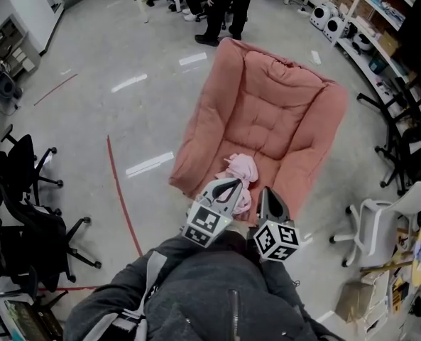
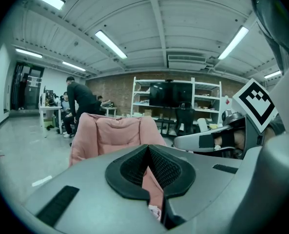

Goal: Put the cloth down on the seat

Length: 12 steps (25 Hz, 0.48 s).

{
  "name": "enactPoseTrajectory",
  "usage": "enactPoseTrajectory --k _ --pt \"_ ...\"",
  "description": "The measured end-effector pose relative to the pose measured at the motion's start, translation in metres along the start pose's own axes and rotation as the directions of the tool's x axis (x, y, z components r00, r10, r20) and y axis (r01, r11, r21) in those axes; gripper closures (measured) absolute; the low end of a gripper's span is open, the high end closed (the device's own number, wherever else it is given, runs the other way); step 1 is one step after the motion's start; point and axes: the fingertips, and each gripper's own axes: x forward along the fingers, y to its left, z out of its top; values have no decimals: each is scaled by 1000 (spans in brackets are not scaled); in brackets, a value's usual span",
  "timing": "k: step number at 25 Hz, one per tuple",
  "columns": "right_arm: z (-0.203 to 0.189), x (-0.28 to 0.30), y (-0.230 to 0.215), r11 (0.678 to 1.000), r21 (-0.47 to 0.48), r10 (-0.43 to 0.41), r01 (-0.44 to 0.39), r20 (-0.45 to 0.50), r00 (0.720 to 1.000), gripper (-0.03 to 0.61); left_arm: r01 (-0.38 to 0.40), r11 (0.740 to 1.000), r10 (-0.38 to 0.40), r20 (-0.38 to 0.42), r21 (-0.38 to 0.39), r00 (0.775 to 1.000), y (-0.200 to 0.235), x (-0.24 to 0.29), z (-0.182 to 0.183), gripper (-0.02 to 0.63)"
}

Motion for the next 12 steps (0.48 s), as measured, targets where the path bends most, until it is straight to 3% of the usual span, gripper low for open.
enactPoseTrajectory --k 12 --pt "-4 3 -1 1000 -3 3 -3 -19 1000 568 5 1000 -6 -28 -20 1000 4 7 -8 604"
